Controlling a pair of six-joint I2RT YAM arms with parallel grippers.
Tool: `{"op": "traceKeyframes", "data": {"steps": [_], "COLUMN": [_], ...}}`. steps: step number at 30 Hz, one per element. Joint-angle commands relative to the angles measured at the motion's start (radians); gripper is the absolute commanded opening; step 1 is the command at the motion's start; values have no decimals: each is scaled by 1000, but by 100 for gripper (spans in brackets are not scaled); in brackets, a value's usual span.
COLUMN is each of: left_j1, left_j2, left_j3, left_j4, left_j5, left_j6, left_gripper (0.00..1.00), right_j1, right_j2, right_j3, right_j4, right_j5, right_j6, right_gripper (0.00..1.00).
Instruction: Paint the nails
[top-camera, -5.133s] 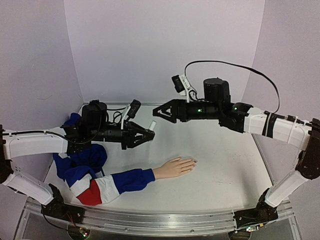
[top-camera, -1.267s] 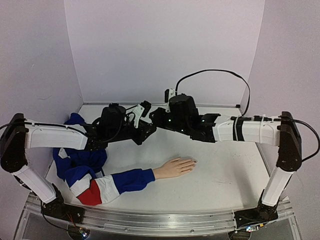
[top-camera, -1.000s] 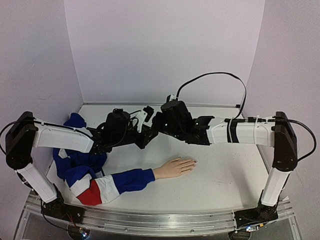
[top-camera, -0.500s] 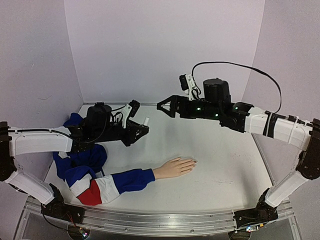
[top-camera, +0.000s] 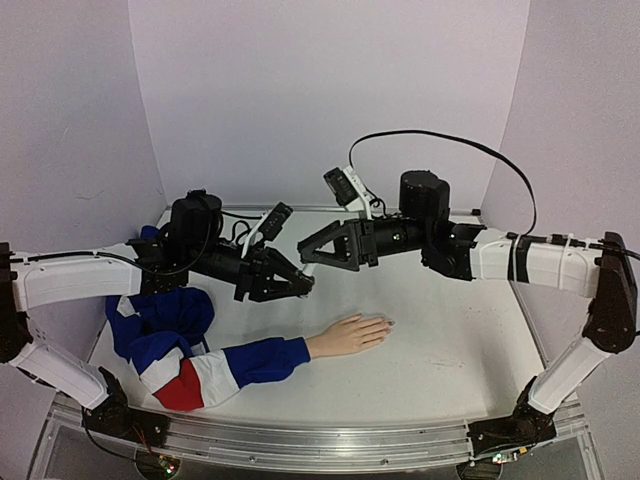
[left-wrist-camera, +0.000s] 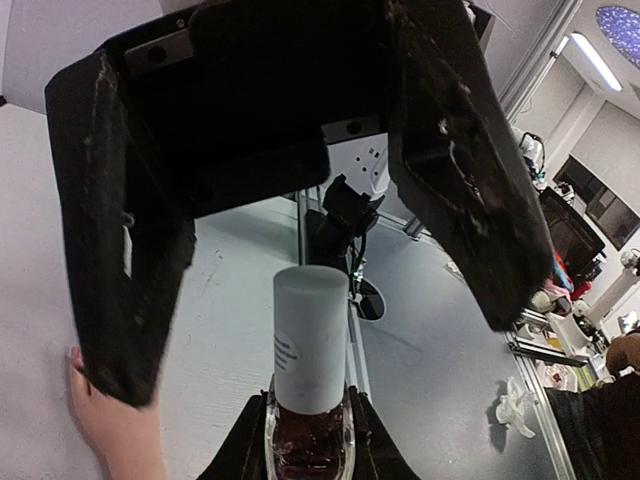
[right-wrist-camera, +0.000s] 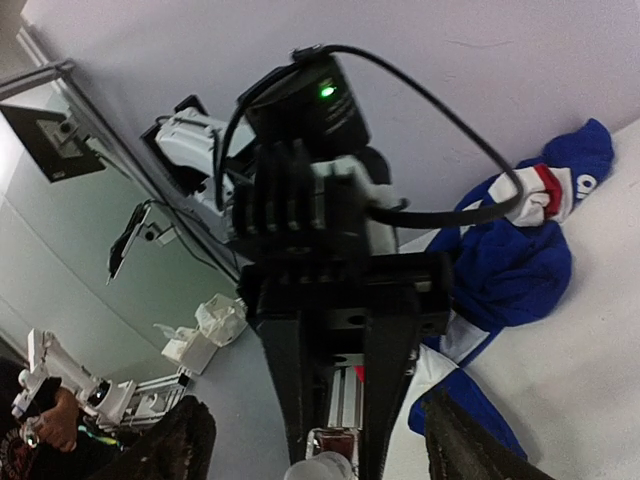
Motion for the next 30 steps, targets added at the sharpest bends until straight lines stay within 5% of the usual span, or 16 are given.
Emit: {"op": "traceKeyframes", "data": {"steps": [1,8,13,16,21,25,30], "left_j1": [5,5,6,5,5,5,-6], "left_j2": [15,13,1,-14,-26,10,143], "left_j3": [70,71,71,67,56,55,89], "left_j4": [33,33,33,33,33,95,251], "left_j5": [109,97,45,-56,-513,-956,-1091], "left_j6": [-31,-33,-22,-3,22,13,62], "left_gripper": [0,0,0,0,0,0,0], "right_j1": [28,36,52,62,85,137,289], "right_j2": [19,16,27,26,28,51,154], "right_j3": [25,8,-1,-11,-32,-15,191], "right_j4": [109,113,111,111,102,-12,-396], "right_j5": [-83,-32,-8,36,180,597,1219], "right_j6": [-4,-13,-13,-11,-2,66,296], "right_gripper": [61,29,16,0,0,0,0]}}
